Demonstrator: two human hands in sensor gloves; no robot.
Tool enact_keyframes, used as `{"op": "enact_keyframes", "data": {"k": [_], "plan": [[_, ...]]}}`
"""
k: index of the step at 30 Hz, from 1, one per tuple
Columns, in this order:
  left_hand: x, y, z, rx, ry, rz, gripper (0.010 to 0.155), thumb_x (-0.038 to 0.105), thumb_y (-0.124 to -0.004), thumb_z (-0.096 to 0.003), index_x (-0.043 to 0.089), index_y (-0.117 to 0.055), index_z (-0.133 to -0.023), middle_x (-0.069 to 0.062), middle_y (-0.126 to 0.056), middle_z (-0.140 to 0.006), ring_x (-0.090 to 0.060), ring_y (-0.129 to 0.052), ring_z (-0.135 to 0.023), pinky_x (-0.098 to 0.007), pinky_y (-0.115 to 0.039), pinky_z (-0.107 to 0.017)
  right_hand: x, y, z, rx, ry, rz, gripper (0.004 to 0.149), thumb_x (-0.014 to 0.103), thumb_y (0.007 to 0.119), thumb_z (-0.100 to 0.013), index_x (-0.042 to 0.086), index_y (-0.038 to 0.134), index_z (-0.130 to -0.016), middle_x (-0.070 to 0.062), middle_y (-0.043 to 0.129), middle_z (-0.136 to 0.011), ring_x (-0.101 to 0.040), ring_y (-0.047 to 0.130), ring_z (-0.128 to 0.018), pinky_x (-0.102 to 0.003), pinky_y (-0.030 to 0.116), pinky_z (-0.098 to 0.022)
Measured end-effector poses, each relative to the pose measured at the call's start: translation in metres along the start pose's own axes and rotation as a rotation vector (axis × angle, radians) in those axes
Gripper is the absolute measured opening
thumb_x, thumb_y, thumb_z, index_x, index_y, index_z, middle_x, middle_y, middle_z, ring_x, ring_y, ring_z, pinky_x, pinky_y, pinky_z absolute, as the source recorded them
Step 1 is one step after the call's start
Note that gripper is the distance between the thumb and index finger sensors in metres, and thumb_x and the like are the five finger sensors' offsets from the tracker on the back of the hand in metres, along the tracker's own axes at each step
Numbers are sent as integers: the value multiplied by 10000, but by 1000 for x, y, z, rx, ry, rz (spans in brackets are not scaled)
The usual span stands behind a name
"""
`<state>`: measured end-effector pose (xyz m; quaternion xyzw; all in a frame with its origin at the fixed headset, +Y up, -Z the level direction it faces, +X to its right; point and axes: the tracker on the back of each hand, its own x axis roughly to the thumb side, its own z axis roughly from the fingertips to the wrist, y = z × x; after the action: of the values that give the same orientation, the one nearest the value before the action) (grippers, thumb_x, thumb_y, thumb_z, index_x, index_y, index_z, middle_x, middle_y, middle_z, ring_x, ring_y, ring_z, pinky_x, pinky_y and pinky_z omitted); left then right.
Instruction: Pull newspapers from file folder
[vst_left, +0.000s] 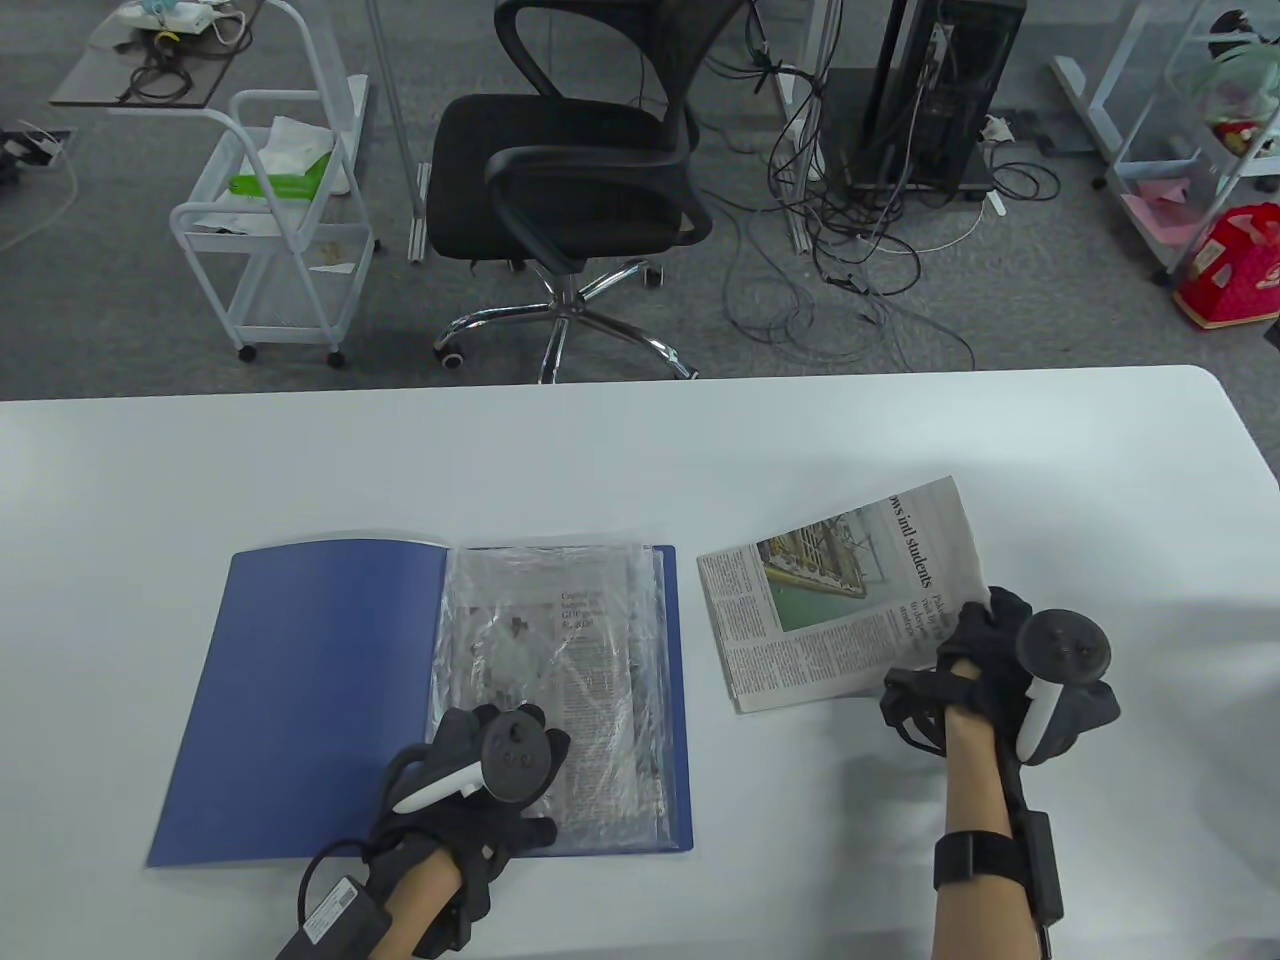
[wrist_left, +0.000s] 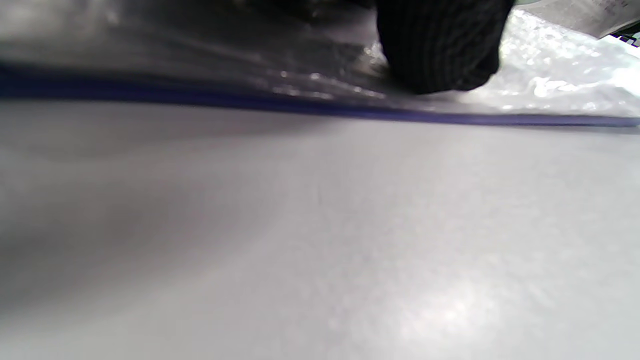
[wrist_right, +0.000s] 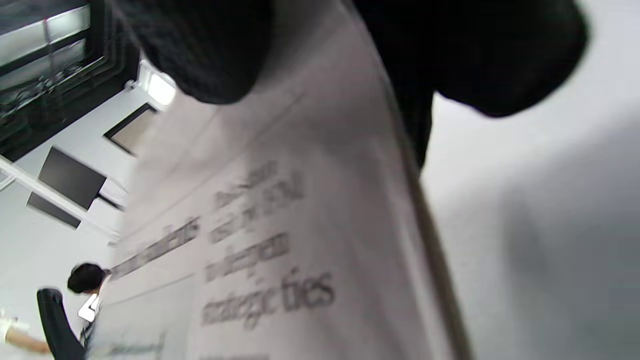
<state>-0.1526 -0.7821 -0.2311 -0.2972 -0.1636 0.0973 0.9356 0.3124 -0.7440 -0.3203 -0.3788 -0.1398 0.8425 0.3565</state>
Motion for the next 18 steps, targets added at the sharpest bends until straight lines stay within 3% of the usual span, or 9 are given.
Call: {"op": "enact_keyframes", "data": {"k": [3,5,13,18], "plan": [[0,0,0,0,0,0,798,451,-761,-458,284,-315,-1100,-47,-125,-1144,-510,-140,-1004,-654,-275,-678,13,-2,7,-22,-115,181,667,458,793,-388,213,577,-970,-133,708,-989,-467,788,-862,-641,647,-584],[0,0,0,0,0,0,798,451,-760,-458,285,-316,-1099,-45,-124,-1144,-510,-140,-1004,-654,-275,-678,32,-7,15,-34,-224,253,657,481,769,-395,232,588,-975,-126,670,-1023,-483,708,-919,-663,594,-610],[0,0,0,-2,1,5,799,453,-758,-459,284,-313,-1100,-46,-122,-1145,-509,-137,-1004,-654,-273,-678,111,-30,75,39,-587,222,572,517,718,-409,352,658,-953,-25,702,-1057,-402,728,-982,-638,594,-670],[-1,0,0,-1,-1,4,801,453,-757,-460,281,-310,-1102,-47,-122,-1145,-509,-137,-1004,-654,-273,-677,129,-24,115,70,-756,270,536,522,713,-410,372,715,-925,-1,707,-1067,-388,713,-1005,-640,574,-688]]}}
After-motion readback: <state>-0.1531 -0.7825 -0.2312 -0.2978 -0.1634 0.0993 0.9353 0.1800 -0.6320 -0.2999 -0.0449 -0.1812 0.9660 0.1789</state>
